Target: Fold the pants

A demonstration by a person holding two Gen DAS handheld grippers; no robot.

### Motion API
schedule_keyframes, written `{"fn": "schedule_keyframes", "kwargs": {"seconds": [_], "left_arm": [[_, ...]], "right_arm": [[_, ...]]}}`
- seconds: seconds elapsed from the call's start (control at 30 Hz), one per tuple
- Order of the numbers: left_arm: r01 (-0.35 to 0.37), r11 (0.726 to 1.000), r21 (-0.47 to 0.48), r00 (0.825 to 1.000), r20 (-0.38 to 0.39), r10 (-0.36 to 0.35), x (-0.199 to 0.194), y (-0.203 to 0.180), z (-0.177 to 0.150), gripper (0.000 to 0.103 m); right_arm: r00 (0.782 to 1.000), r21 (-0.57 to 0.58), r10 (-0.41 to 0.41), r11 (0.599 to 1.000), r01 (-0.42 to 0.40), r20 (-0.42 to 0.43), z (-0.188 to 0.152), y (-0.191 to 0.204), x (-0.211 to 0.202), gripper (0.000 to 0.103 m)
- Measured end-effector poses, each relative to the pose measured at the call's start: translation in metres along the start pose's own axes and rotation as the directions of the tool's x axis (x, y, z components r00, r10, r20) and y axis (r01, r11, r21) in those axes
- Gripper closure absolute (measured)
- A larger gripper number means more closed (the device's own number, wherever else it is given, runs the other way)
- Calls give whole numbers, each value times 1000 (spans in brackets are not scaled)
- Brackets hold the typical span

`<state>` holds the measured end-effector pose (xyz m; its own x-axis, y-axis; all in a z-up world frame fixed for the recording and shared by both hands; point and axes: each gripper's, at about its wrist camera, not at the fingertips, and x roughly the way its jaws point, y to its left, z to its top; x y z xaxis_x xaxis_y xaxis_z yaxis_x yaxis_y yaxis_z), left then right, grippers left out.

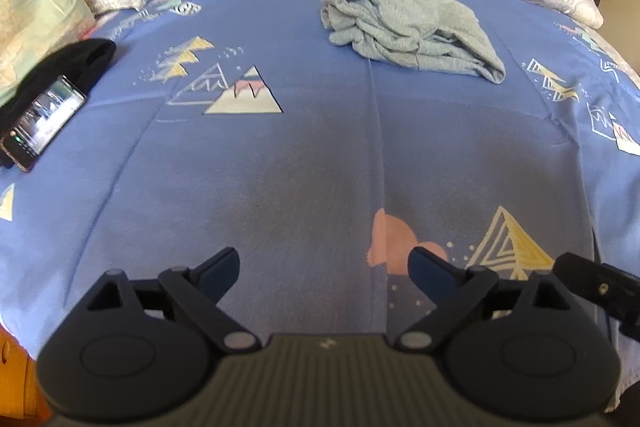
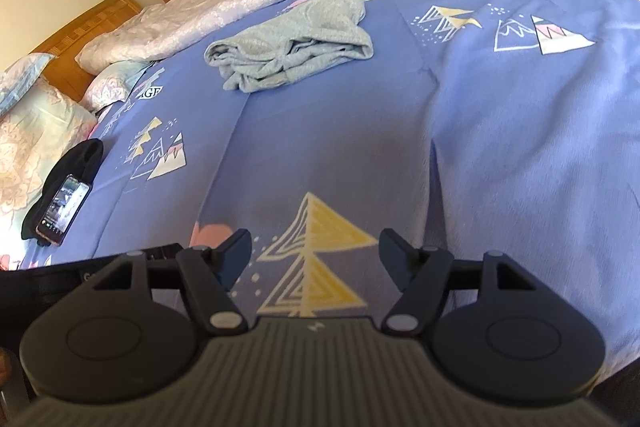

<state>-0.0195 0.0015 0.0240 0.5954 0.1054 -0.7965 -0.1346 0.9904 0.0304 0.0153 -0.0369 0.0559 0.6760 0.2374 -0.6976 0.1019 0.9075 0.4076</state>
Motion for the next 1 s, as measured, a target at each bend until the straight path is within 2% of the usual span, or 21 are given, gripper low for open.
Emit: {"fn": "schedule_keyframes", "kwargs": {"seconds": [0.17, 0.3, 0.57, 1.0], "left_arm": [[-43, 999, 33, 997, 71, 40, -16, -2, -3, 2], [-52, 997, 53, 994, 100, 47, -24, -5, -3, 0], [-36, 997, 73, 996, 79, 30, -27, -12, -7, 0], [-54, 994, 90, 997, 68, 48, -23, -15, -11, 0]], "right_arm": [[1000, 13, 3, 1000, -3, 18, -1, 2, -5, 31], [999, 23, 4, 1000, -5, 43, -2, 3, -11, 30], [999, 51, -3, 999, 1, 48, -3, -2, -14, 28], [1000, 77, -5, 997, 4, 22, -6, -5, -9, 25]]}}
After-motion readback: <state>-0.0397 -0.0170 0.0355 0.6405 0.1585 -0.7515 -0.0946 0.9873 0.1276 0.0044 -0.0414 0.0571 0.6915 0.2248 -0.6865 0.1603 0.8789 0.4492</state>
